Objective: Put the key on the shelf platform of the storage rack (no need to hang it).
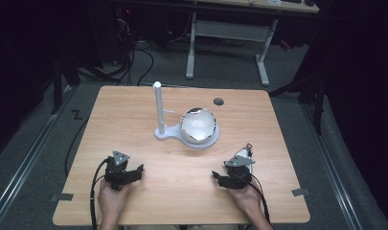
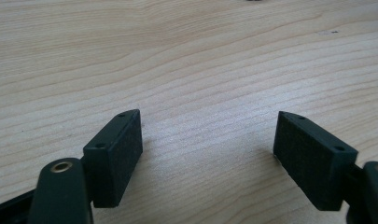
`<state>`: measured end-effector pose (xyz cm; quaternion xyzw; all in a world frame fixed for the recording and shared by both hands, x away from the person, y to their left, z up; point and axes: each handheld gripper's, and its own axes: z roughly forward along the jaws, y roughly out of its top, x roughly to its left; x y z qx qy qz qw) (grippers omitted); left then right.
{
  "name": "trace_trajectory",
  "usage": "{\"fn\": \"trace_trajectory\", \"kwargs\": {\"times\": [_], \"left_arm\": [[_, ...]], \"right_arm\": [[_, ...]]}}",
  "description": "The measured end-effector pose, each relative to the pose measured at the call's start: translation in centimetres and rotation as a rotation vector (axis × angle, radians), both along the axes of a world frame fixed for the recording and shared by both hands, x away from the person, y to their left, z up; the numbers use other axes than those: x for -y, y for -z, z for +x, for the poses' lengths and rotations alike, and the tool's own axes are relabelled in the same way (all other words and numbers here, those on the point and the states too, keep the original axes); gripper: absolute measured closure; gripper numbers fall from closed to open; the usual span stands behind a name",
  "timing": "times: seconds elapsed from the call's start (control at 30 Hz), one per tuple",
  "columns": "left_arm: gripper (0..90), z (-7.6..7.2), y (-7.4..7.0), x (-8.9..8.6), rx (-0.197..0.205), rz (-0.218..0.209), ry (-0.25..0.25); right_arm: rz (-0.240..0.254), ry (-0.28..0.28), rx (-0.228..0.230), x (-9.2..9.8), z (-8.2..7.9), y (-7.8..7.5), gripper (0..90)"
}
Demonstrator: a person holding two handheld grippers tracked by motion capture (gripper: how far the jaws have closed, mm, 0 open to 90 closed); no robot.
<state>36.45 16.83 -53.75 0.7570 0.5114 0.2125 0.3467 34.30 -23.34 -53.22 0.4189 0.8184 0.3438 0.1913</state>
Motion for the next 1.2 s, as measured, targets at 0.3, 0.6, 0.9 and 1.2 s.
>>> {"fn": "trace_trajectory", "kwargs": {"times": [0.3,0.6,0.9,1.2], "left_arm": [[24.1,-0.1,0.0,0.1,0.003,0.007,0.005],[24.9,-0.3,0.0,0.4,0.005,0.015,0.01],[24.5,-0.4,0.0,0.6,0.005,0.02,0.01],[24.5,-0.4,0.0,0.6,0.005,0.019,0.009]], "right_arm": [[0.0,-0.012,-0.006,0.0,0.0,0.0,33.9],[0.027,0.014,-0.012,0.5,-0.2,-0.4,39.5],[0.077,0.039,-0.001,1.7,-0.7,-1.5,41.4],[0.117,0.088,0.043,3.5,-1.6,-2.6,45.2]]}}
